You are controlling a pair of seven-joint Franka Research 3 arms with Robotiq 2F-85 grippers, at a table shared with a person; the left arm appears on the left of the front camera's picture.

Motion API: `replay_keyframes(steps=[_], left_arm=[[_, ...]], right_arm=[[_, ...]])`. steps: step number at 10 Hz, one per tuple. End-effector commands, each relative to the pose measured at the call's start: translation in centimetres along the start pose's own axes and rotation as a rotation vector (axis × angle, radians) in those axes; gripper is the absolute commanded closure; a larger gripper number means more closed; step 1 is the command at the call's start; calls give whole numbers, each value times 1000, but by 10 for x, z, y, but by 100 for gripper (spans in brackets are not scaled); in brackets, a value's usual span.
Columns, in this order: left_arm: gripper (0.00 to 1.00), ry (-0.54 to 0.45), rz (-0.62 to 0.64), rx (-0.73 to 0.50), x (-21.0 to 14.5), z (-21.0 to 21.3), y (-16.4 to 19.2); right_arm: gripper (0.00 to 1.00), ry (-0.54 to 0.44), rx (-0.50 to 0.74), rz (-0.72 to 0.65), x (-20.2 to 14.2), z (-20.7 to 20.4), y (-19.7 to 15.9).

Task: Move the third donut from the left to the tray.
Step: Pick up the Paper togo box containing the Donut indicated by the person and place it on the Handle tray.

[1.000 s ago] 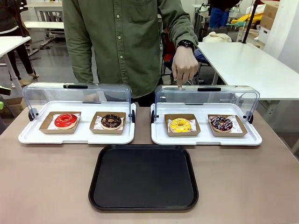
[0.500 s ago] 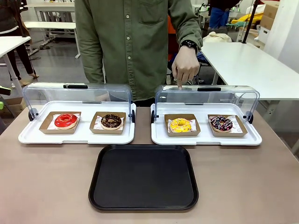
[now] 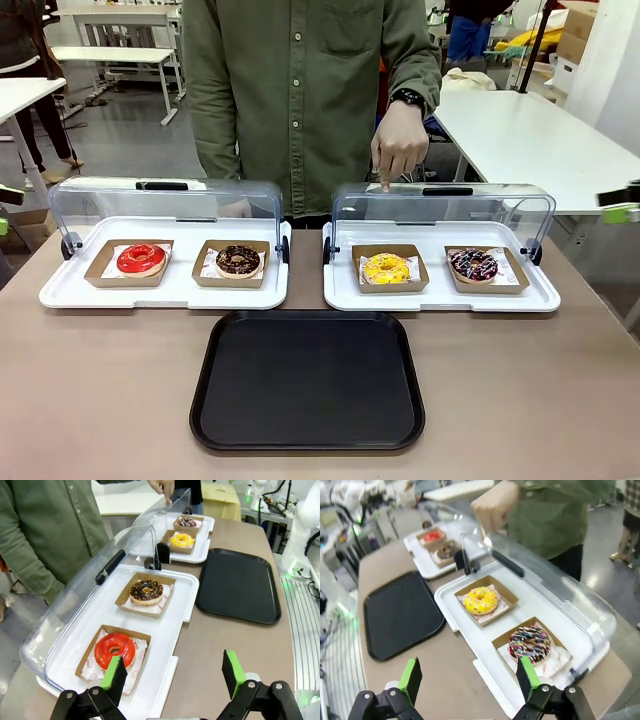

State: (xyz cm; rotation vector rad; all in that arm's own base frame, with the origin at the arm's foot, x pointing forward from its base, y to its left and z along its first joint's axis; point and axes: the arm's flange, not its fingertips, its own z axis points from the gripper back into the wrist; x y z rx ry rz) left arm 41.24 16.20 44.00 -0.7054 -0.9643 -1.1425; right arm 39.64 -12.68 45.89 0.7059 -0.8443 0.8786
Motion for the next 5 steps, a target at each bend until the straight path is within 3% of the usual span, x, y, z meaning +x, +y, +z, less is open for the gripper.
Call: replay_keyframes(steps=[1,5], left_arm=[[0,-10,-5,-5,2,2,1],[0,-10,-5,-5,2,2,1]], right_arm=[[0,177,-31,95,21,-53,31],[0,456,-60,316,45,-157,93]])
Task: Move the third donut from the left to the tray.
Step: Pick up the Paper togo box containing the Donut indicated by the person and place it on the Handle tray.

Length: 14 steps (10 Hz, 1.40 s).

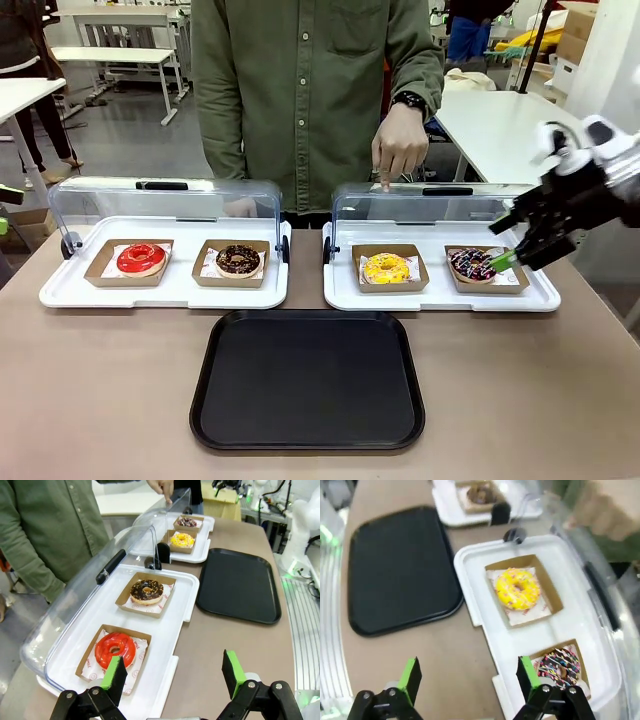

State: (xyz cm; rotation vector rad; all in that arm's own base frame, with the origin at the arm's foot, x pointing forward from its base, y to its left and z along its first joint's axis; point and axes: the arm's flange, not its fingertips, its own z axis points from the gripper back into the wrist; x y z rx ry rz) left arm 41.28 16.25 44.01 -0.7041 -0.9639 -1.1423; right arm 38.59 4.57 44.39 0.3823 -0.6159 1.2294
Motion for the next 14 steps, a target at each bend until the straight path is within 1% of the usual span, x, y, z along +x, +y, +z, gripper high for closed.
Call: replay_keyframes(steps=[1,3,4,6,7,8,9,14], left_arm=[[0,-11,-5,-5,2,2,0],[0,-11,-5,-5,2,2,0],[0,-11,-5,-5,2,2,0],[0,-11,-5,-5,2,2,0],[0,-11,-5,-5,2,2,0],[0,-11,-5,-5,2,2,0],[0,-11,-5,-5,2,2,0],[0,-11,-5,-5,2,2,0]], right_arm=[[0,106,-70,42,13,-25,11],[0,147,-119,121,30,-61,26],[0,173,-154,170,35,-79,28],[0,206,-182,248,41,-98,27],[0,218,-214,273,42,-105,19],[0,166,-214,303,45,-103,14],[0,207,-170,240,50,-98,23],[0,207,-170,240,50,-98,23]])
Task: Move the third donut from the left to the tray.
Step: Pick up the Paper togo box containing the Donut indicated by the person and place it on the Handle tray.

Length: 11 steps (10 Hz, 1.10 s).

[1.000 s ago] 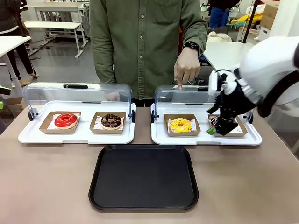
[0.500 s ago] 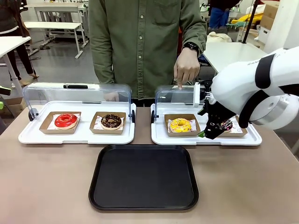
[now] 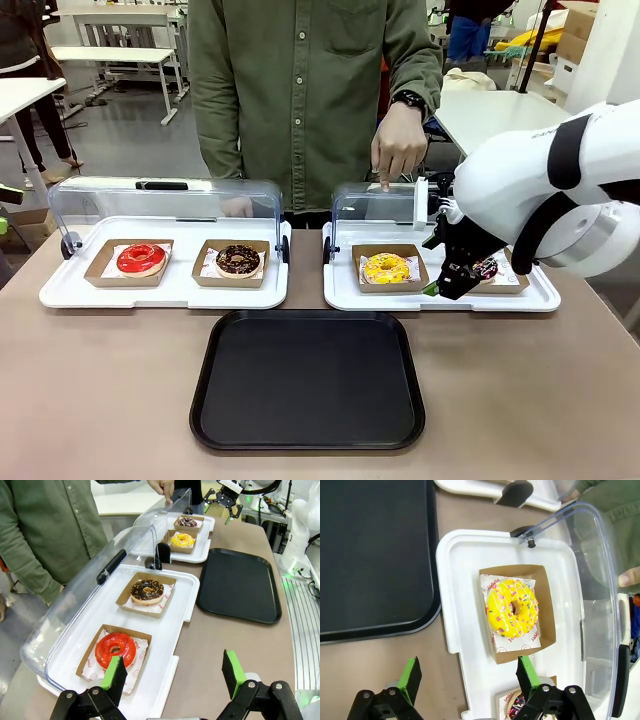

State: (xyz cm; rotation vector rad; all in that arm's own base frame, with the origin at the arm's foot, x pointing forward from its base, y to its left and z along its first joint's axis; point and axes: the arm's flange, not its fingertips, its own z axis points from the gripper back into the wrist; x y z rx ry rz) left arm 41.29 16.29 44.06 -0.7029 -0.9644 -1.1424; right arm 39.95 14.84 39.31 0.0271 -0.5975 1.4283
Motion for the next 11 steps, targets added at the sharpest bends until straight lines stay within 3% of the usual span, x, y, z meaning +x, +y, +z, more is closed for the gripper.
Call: replay_keyframes(steps=[1,2,3,11], left_arm=[[0,-12,-5,-6,2,1,0],[0,-12,-5,-6,2,1,0],[0,-12,-5,-6,2,1,0],[0,-12,-5,-6,2,1,0]], right_arm=[[0,0,0,0,0,0,0],[0,89,-80,-14,6,-14,-23],[0,131,-66,4,9,-25,-38],[0,220,43,70,-1,-66,-60]])
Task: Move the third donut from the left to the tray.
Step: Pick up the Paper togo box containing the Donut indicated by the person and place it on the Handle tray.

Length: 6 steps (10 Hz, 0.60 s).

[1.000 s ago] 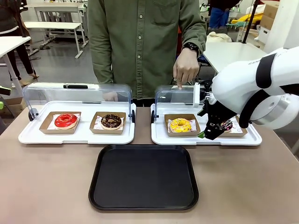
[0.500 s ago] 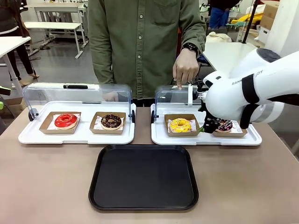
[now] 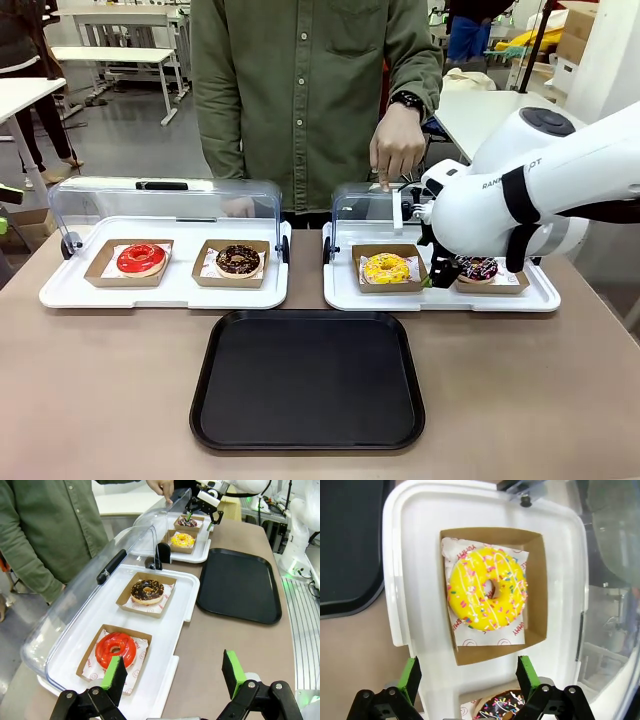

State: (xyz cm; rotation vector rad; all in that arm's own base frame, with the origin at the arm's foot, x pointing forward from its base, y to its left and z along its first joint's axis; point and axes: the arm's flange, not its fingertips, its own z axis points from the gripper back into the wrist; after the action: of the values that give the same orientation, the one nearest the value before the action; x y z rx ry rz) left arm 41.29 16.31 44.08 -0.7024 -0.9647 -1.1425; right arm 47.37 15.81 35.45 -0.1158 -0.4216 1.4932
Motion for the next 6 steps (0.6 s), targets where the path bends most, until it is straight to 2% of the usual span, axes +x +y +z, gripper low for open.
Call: replay_keyframes(steps=[1,6], left_arm=[[0,-12,-4,-7,2,1,0],[0,-12,-4,-7,2,1,0]], right_arm=[[0,28,19,0,1,-10,-9],[0,46,4,41,-3,-39,-12]])
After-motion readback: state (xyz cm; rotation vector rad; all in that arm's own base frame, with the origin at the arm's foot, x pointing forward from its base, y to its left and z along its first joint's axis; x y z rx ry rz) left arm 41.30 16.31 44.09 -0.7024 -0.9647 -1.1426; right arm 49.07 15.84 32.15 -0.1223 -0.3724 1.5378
